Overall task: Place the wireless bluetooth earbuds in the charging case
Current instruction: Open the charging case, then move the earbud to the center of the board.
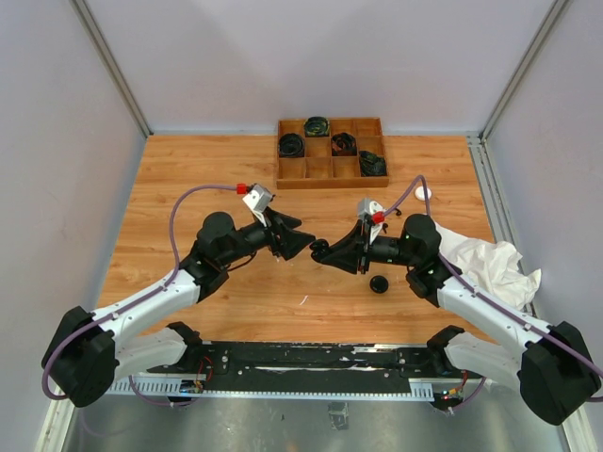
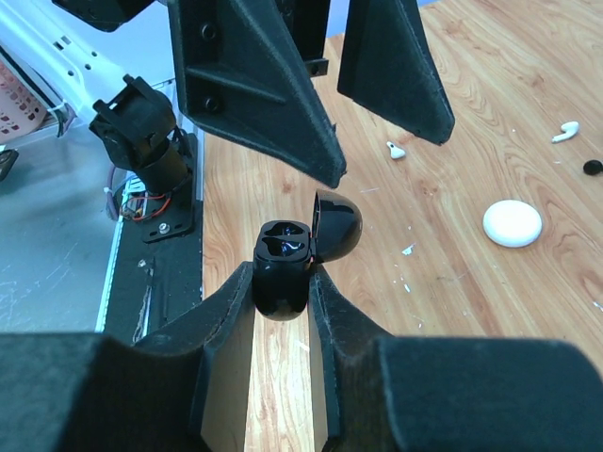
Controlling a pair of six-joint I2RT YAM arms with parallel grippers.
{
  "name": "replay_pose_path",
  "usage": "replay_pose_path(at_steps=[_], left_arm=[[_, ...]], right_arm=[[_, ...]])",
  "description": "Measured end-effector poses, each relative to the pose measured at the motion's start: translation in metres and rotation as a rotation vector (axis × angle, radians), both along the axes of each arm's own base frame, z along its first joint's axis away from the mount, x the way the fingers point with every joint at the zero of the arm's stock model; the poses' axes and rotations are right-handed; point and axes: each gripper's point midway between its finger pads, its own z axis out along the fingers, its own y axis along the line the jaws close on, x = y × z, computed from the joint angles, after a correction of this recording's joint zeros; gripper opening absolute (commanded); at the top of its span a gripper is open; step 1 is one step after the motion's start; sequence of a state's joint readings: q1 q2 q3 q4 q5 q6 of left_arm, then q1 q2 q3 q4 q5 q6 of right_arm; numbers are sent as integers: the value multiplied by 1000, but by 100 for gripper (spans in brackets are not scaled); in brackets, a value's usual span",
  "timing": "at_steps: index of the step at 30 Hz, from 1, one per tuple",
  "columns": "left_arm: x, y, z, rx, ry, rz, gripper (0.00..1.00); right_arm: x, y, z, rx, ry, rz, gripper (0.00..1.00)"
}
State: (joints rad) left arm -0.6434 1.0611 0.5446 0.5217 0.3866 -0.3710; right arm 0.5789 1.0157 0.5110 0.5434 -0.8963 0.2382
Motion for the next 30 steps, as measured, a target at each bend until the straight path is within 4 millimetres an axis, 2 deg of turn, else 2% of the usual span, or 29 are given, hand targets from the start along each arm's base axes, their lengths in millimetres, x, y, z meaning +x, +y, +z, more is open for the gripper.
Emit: replay_pose_path(at_steps=[3, 7, 13, 16, 19, 24, 30], left_arm=[[9, 7, -5, 7, 31, 61, 75], [36, 27, -18, 43, 104, 220, 74], [96, 70, -35, 120, 199, 503, 70], [128, 96, -51, 165, 252, 633, 67], [158, 112, -68, 210, 298, 718, 62], [195, 112, -98, 293, 355, 758, 56], [222, 107, -138, 390, 402, 761, 50]], right_arm=[[4, -1, -6, -18, 20, -25, 2], [11, -3, -17, -50, 50, -73, 3], [18, -7, -27, -90, 55, -122, 3], [20, -9, -31, -106, 51, -136, 3], [22, -10, -36, -126, 50, -150, 3], [25, -14, -42, -152, 44, -172, 4], [25, -16, -48, -176, 44, -177, 4]])
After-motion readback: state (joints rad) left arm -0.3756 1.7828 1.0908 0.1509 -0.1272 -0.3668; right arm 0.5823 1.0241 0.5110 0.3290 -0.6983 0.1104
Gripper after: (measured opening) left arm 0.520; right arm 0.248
